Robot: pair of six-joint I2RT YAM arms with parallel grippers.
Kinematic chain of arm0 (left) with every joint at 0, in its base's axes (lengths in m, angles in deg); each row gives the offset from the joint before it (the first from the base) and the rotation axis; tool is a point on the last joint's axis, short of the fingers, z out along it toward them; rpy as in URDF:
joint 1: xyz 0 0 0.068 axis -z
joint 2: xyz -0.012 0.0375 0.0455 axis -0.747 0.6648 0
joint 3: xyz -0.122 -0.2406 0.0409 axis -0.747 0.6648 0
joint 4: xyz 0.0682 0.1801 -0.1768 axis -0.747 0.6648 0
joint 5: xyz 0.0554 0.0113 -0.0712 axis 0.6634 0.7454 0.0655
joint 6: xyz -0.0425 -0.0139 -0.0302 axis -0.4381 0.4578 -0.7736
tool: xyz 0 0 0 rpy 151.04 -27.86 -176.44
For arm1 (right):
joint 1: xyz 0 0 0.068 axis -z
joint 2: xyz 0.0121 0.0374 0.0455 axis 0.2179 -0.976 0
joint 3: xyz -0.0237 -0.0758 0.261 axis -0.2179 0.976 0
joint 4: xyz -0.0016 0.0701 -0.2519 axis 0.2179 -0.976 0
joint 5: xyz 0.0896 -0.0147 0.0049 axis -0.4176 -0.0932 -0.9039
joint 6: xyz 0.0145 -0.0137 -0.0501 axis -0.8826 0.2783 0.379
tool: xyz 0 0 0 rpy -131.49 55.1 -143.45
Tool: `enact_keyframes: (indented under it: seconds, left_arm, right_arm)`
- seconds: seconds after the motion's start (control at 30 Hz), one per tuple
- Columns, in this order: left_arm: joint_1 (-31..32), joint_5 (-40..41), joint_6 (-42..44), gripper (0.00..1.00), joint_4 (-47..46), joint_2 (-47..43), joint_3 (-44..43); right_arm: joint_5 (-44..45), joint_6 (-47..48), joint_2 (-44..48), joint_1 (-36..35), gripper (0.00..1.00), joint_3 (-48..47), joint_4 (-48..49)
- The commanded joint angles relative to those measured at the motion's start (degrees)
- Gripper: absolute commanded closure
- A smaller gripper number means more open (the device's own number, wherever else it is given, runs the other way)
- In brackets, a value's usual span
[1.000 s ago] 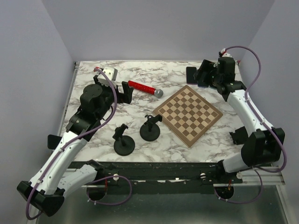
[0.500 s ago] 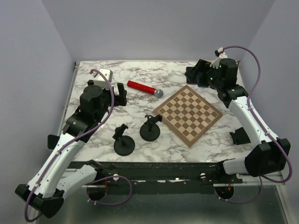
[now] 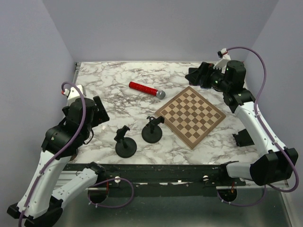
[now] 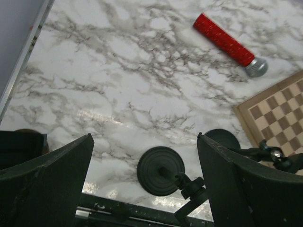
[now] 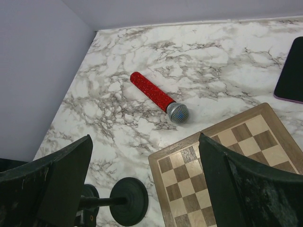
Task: Remove the phone from the phone stand
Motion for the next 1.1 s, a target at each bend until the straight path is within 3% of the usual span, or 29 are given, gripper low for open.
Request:
enact_keyframes:
  seconds: [0.0, 0.2, 0.4, 0.6, 0.83, 1.07]
  left_arm:
    - [-1.1, 6.0, -5.9, 0.01, 9.5, 5.5, -5.0]
    - [-4.9, 13.5, -14.2, 0.01, 12.8, 10.7, -10.8]
    - [-15.1, 17.5, -35.4, 0.01, 29.0, 20.6, -19.2]
    - [-18.5, 20.4, -49.1, 0.01, 29.0, 22.5, -14.2]
    - [-24.7, 19.4, -65.4, 0.01, 29.1, 21.9, -0.4]
    - [-27.0, 20.5, -68.8, 0.02, 29.1, 22.4, 5.1]
  right_arm:
    - [-2.1, 2.0, 2.5, -0.2, 0.0, 1.6, 1.2]
    - [-1.8, 2.8, 3.1, -0.3, 0.0, 3.0, 1.4]
    - [-2.0, 2.9, 3.0, -0.3, 0.0, 3.6, 1.4]
    - [-1.5, 3.5, 2.7, -0.3, 0.0, 4.7, 2.4]
    - [-1.1, 3.9, 2.6, -0.3, 0.0, 5.7, 3.1]
    - [-1.5, 3.8, 1.2, -0.5, 0.0, 6.0, 3.7]
